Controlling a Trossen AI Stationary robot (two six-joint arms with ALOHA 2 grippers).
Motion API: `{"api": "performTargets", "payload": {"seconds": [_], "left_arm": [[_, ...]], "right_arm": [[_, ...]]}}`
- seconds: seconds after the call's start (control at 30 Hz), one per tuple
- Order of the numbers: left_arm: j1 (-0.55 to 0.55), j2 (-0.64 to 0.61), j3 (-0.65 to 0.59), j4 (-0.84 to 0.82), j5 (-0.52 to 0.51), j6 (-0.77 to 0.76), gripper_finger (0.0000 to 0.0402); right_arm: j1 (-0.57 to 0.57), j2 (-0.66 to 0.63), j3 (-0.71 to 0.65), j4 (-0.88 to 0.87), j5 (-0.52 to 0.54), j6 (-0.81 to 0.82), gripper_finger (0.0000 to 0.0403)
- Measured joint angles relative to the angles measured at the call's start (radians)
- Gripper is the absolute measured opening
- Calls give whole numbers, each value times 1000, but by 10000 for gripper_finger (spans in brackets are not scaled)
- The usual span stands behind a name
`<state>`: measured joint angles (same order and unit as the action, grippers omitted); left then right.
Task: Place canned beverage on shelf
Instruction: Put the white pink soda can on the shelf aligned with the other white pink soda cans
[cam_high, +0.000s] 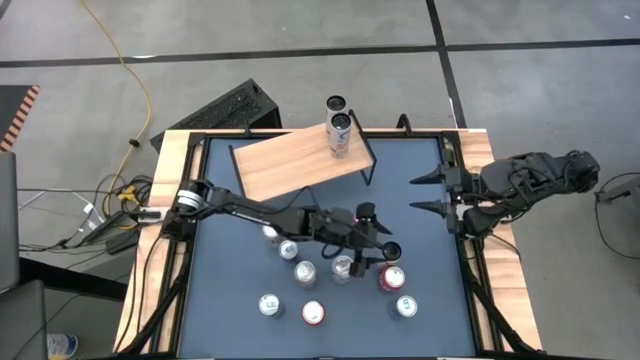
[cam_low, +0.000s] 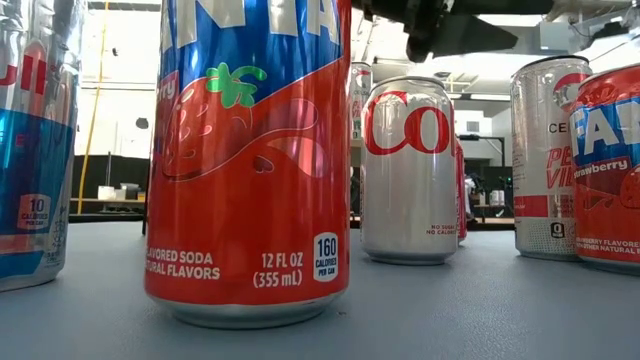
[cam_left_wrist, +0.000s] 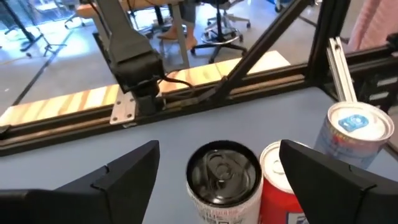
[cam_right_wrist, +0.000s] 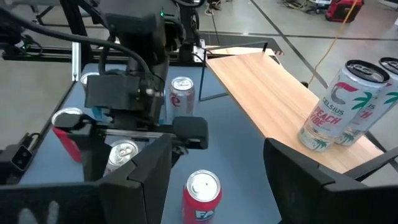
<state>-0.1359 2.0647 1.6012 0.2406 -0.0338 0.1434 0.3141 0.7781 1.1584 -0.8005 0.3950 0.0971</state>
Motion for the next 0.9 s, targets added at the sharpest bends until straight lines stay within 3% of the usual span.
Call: {"api": "performTargets", "payload": {"seconds": [0.53,0.9], "left_arm": [[-26,73,10,54,-108,-1,326],[-24,99,9,67,-96,-58,326]], "right_arm": [[0,8,0,-10,-3,0,240],[0,23,0,-38,-4,0,240]]}}
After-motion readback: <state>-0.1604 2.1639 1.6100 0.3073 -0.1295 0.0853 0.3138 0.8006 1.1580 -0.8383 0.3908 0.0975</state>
